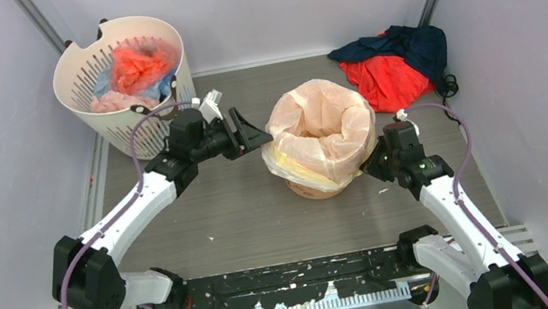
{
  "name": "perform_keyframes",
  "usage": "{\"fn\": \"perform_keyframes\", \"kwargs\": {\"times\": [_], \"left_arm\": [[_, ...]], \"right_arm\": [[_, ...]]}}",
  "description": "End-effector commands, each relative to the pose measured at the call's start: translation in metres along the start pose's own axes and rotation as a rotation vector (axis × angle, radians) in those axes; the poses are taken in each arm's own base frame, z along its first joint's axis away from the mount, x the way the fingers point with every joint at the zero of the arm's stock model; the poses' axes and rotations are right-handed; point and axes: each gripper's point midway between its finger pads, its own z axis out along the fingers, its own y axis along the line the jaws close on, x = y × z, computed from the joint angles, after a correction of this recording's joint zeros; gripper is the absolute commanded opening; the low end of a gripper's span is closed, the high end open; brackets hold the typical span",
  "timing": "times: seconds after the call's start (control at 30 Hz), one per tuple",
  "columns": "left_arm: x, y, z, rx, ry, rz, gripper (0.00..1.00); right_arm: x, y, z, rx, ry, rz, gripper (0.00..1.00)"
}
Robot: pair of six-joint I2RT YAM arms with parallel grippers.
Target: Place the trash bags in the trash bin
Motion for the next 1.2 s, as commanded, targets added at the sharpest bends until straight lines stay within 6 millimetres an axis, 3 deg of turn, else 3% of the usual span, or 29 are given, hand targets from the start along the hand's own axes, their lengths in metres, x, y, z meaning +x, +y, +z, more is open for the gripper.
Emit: {"fn": "perform_keyframes", "kwargs": {"times": [0.0,0.17,0.43,0.63,0.73,0.9,0.93,1.17], "left_arm": [[-0.015,-0.016,0.008,0.069,-0.024,0.012,0.59],[-0.011,-0.01,0.012,0.061,-0.012,0.002,0.36],[-0.01,-0.008,0.015,0.067,-0.01,-0.006,0.12],[-0.01,-0.002,0.021,0.051,-0.017,-0.01,0.0],[-0.01,0.0,0.022,0.047,-0.022,-0.016,0.01],[-0.012,-0.005,0.02,0.054,-0.036,-0.015,0.37],[-0.011,-0.006,0.019,0.055,-0.037,-0.016,0.4],[-0.007,-0.009,0.022,0.066,-0.037,-0.026,0.39]], "right_arm": [[-0.02,0.015,-0.006,-0.034,-0.071,-0.005,0.01],[-0.019,0.014,-0.005,-0.033,-0.07,-0.008,0.01],[-0.017,0.014,-0.002,-0.033,-0.066,-0.008,0.01],[-0.018,0.015,-0.003,-0.038,-0.068,-0.012,0.01],[-0.021,0.012,-0.003,-0.021,-0.085,-0.013,0.01],[-0.022,0.011,-0.003,-0.015,-0.091,-0.013,0.01],[-0.022,0.011,-0.002,-0.015,-0.09,-0.014,0.01],[-0.019,0.011,0.001,-0.015,-0.083,-0.014,0.01]]}}
